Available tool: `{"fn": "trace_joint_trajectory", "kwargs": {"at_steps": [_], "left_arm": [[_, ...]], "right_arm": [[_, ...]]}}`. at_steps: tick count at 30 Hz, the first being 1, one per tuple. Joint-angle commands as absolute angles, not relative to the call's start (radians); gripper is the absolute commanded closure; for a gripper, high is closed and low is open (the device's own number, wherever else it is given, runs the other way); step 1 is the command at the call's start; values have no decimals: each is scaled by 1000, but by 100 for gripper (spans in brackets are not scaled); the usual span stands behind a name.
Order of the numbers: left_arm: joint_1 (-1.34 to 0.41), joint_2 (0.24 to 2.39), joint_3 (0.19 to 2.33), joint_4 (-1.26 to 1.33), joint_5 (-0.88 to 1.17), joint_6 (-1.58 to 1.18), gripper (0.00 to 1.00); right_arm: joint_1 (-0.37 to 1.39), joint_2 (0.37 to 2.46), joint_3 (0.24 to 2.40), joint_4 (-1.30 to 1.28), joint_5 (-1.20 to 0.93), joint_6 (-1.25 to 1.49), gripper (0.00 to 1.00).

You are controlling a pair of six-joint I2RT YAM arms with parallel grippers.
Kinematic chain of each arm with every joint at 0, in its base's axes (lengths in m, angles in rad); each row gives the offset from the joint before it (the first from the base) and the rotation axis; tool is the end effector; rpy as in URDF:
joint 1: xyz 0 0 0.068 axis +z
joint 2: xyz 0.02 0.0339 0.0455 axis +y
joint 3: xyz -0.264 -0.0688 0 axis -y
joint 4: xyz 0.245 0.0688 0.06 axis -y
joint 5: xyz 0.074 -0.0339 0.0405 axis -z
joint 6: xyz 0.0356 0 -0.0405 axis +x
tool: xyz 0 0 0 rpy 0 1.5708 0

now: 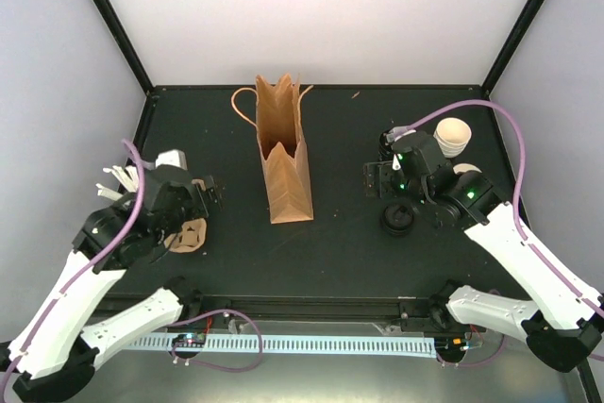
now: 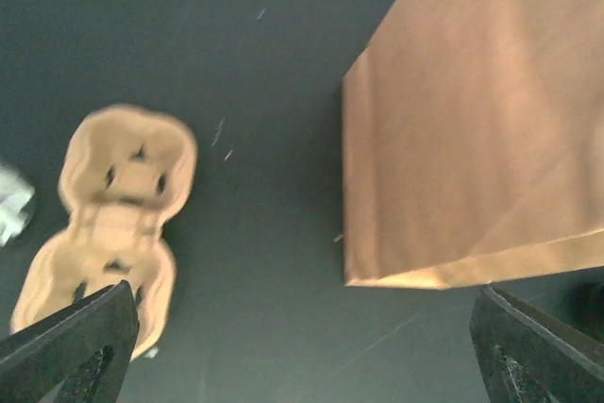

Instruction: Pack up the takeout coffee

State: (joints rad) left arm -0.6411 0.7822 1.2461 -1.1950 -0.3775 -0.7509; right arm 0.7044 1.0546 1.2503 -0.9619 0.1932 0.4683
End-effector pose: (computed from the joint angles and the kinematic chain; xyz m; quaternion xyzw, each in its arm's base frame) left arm 0.0918 -0.0521 0.3914 -0.1256 0.8914 -0.1252 0.4171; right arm 0.1544 0.1223 0.3741 -0.0704 0.9139 0.1417 0.3737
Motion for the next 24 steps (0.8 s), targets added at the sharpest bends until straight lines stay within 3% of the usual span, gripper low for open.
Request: {"fn": "trace_joint_trajectory", "kwargs": {"at_steps": [1, 9, 12, 24], "left_arm": [[-612, 725, 1114, -1277, -348, -851, 1], [-503, 760, 849, -1140, -211, -802, 2], [-456, 798, 778, -1053, -191, -761, 10], [-260, 964, 664, -836, -171, -788, 14]], "right_arm": [[698, 1030, 1237, -917, 169, 447, 9], [697, 996, 1207, -905, 155, 430, 9], [697, 983, 1198, -905, 150, 425, 9], [698, 956, 1206, -920, 135, 400, 9]]}}
